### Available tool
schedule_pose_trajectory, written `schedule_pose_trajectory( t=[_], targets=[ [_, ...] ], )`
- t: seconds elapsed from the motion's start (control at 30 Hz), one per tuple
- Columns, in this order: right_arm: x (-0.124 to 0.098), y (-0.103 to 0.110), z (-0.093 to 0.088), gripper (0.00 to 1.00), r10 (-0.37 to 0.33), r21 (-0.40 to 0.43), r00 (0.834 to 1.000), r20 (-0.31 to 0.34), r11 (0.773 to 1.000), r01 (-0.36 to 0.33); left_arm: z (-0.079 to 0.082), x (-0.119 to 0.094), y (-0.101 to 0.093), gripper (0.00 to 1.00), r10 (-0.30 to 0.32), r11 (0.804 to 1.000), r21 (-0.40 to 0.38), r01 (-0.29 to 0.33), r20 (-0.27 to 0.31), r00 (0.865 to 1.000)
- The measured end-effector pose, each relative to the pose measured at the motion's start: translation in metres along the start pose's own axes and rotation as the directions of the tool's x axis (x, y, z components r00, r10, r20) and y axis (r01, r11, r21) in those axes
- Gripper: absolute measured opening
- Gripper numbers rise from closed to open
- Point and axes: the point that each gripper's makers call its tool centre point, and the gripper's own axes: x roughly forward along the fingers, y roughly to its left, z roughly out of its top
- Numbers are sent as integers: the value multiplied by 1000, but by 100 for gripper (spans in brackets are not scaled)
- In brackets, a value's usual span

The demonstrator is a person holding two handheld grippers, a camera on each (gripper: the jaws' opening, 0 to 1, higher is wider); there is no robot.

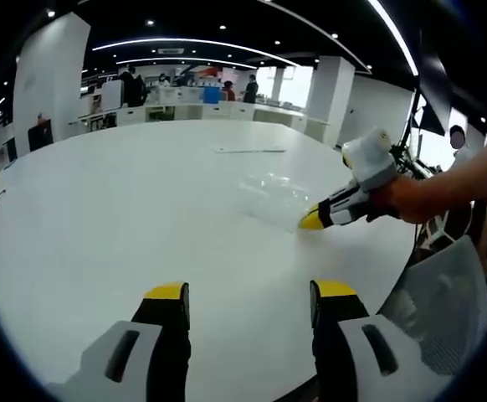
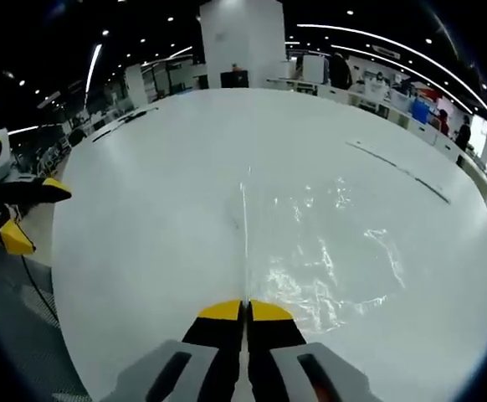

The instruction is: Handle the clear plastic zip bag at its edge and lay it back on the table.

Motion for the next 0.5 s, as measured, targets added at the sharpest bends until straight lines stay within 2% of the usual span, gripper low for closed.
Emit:
schedule_pose_trajectory(
  t=[0.3,0.5],
  targets=[
    [-17,16,4,0,37,-44,999,11,998,-36,0,0,-4,57,7,999,48,-6,-16,1000],
    [-20,25,3,0,61,-93,998,18,994,-59,3,0,-1,57,2,999,35,-2,-6,1000]
  ],
)
